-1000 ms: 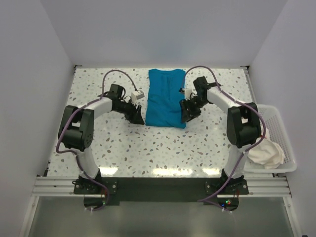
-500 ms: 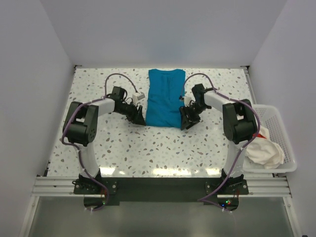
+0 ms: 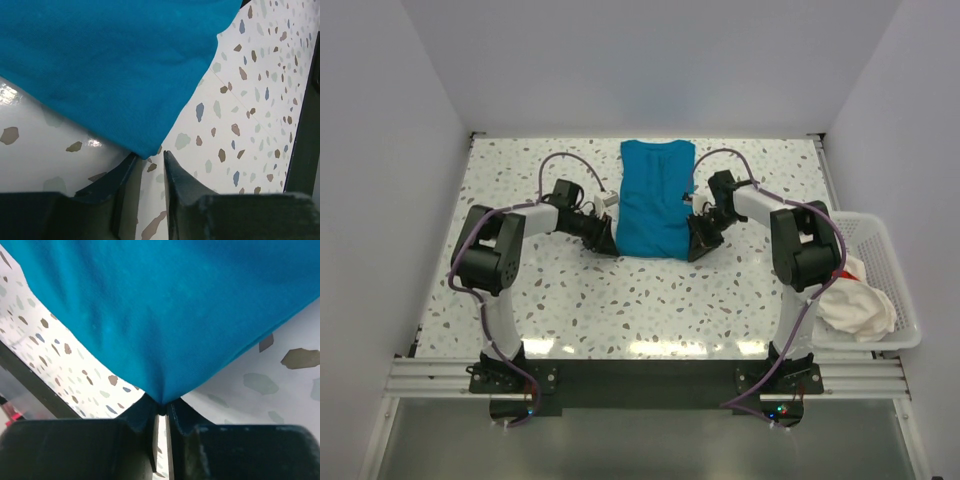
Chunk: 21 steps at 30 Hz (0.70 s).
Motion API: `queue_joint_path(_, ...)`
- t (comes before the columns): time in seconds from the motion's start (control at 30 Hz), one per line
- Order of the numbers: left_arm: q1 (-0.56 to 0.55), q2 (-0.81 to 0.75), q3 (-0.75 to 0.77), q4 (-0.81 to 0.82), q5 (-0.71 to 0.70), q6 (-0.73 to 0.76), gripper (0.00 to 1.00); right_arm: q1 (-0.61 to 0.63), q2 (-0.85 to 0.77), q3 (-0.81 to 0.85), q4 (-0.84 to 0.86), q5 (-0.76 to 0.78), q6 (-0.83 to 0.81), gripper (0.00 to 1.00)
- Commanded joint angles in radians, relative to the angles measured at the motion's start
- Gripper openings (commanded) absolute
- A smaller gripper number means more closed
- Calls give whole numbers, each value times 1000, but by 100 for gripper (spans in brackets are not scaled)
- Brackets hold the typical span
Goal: Fold and stack the t-shirts
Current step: Fold the tshirt
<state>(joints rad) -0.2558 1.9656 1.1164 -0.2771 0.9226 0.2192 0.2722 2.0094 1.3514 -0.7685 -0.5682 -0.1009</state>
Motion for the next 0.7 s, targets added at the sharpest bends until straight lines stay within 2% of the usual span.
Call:
queue_joint_path(0.0,-3,1,0,33,33,-3,27,-1,9,34,3,-19,-14,5)
queue_joint_path(0.03,-2,-2,6,18,35,-1,19,1,9,47,-21,-21,-23,0)
queue_joint_path(0.17,10,-34,20,-31,32,32,0,-1,-3,81,-98,-2,-85,0)
queue_joint_path(0.33,20,-79,37,-131,9,111,0,-1,14,161,-236,37,-192,0)
queue_joint_path(0.67,20,-105,3,-146,-28,109,0,1,58,149,-310,64,-238,0)
